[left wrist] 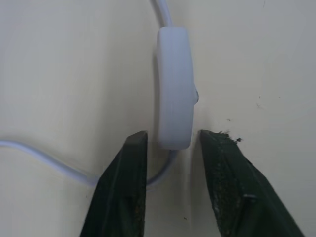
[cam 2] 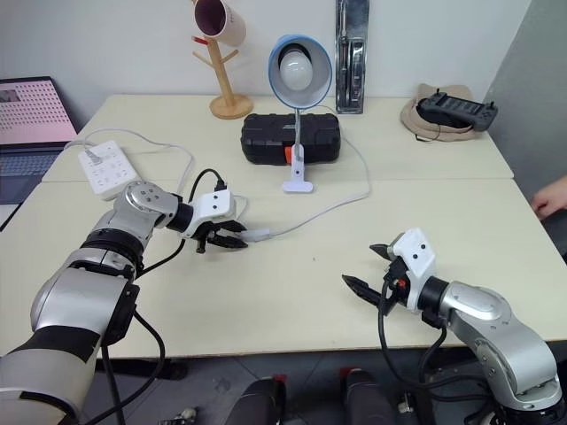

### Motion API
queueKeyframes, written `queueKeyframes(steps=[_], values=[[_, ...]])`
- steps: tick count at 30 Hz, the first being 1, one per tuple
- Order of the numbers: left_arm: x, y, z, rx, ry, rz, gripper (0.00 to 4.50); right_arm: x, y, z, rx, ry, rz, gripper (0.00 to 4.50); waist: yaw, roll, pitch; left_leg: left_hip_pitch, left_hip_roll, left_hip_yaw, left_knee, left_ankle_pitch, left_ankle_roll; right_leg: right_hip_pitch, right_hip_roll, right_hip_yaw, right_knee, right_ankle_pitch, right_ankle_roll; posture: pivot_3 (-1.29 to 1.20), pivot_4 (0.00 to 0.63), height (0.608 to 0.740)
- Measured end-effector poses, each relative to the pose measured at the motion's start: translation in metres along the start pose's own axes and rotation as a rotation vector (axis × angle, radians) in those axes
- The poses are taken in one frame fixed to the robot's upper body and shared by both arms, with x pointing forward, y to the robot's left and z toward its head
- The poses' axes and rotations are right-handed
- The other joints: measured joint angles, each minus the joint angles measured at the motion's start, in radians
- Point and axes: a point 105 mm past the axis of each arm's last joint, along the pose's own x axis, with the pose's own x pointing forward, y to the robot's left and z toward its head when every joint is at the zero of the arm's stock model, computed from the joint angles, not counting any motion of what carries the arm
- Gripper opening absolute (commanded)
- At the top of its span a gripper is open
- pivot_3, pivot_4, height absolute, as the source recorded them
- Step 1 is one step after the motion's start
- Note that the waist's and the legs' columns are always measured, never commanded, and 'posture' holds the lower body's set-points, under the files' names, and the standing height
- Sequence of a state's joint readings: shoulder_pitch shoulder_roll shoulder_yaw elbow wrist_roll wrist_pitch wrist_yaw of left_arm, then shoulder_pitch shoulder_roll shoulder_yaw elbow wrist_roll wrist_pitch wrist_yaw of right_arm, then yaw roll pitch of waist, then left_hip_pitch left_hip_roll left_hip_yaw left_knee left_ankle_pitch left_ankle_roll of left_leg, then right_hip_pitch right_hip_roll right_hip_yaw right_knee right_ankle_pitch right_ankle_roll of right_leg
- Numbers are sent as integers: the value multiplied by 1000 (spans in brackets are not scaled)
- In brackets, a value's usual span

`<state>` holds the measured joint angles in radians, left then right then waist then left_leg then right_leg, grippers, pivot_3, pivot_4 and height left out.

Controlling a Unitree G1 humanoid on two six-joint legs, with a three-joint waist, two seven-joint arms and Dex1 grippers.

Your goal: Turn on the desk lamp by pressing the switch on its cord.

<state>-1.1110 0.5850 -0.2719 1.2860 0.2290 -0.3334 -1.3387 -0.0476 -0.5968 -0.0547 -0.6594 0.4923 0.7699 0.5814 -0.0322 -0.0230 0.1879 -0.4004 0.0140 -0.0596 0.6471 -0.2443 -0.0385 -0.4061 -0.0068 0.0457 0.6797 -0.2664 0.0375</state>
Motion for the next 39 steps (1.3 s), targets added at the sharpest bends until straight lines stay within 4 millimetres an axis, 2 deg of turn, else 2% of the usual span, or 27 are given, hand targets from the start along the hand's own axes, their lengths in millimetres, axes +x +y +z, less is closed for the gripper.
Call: queueKeyframes(steps=[3,8,11,14,17,20,22,24,28,30,32,34,39], values=[[0,0,0,1,2,-2,373,0,-1,0,0,-1,-5,4500,0,0,0,0,0,0,0,0,0,0,0,0,0,0,0,0,150,740],[1,-1,1,-6,-2,-8,366,0,-1,-1,5,-1,-16,4500,0,0,0,0,0,0,0,0,0,0,0,0,0,0,0,0,150,740],[7,-3,8,-71,-59,-33,366,0,-1,-2,17,3,-16,4500,0,0,0,0,0,0,0,0,0,0,0,0,0,0,0,0,150,740],[12,-4,28,-242,-176,-96,366,1,5,-3,92,-11,9,4500,1,-1,0,-1,0,-2,1,0,0,0,0,-2,0,0,0,0,150,740],[3,0,54,-368,-289,-165,366,-1,6,-4,159,-22,3,4500,-1,-1,0,-1,0,-1,0,0,0,0,0,-1,0,0,0,0,150,740],[-7,-4,90,-512,-441,-267,366,-2,6,-1,273,-74,-13,4500,-4,-1,0,-1,1,-3,0,0,0,0,0,-2,1,0,-1,0,150,740],[-13,-18,121,-596,-566,-353,366,0,11,5,389,-136,1,4500,-6,0,0,0,2,-4,-1,0,0,1,0,-2,1,1,-3,0,150,740],[-11,-33,142,-676,-633,-423,366,1,14,9,449,-156,17,4500,-5,0,0,0,1,-4,0,0,0,1,0,-2,1,0,-2,0,150,740],[-17,-51,160,-801,-696,-479,366,5,18,27,584,-247,67,4500,-15,0,0,1,2,-5,0,0,0,1,0,-2,3,0,-1,0,150,740],[-26,-60,171,-838,-738,-525,366,5,21,48,695,-340,153,4500,-18,0,0,2,2,-4,0,0,0,1,0,-1,2,0,-2,0,150,740],[-30,-68,177,-861,-761,-565,366,1,23,70,772,-416,244,4500,-18,0,0,1,1,-4,0,0,0,2,0,-1,2,0,-2,0,150,740],[-30,-74,175,-888,-768,-588,366,-4,22,82,817,-448,287,4500,-19,0,0,1,1,-4,0,0,0,2,-1,-1,1,0,-2,0,150,740],[-25,-88,169,-909,-765,-614,366,-6,19,91,912,-454,317,4500,-17,0,0,1,0,-3,0,0,0,1,-1,-1,1,0,-1,0,150,740]])
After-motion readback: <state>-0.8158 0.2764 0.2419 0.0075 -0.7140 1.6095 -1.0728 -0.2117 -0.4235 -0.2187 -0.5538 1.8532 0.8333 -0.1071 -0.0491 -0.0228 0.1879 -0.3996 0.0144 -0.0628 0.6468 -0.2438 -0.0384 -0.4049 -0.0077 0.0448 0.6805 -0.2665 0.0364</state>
